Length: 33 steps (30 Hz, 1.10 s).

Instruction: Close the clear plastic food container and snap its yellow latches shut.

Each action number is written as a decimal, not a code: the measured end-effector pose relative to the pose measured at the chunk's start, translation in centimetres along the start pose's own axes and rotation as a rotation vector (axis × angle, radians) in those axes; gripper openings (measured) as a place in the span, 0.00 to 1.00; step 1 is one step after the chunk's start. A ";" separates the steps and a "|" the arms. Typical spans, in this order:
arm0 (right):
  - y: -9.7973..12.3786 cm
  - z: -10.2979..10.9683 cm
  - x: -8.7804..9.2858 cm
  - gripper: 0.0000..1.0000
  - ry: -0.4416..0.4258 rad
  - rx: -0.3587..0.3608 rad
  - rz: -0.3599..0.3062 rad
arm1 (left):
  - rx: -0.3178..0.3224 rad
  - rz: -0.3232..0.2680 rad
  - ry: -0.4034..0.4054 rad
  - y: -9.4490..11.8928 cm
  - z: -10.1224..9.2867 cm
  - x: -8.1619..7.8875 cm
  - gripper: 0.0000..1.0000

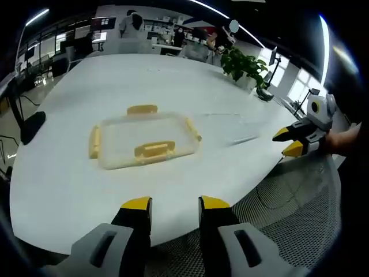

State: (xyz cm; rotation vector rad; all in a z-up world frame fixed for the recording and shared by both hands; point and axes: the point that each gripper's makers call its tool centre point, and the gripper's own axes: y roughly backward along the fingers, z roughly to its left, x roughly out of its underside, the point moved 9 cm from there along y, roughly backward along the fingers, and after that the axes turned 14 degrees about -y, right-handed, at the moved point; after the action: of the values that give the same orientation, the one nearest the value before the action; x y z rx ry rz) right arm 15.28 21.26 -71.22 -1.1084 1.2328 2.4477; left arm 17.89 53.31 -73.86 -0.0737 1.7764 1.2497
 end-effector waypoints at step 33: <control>0.6 0.0 -1.6 0.36 -0.056 -0.087 -0.105 | 0.022 -0.089 -0.116 0.4 0.1 -2.6 0.38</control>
State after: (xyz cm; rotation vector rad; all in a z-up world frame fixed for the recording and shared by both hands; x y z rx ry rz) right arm 16.09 21.11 -69.74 -1.0893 1.0338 2.4563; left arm 19.23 52.42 -71.73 -0.0660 1.6690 1.1482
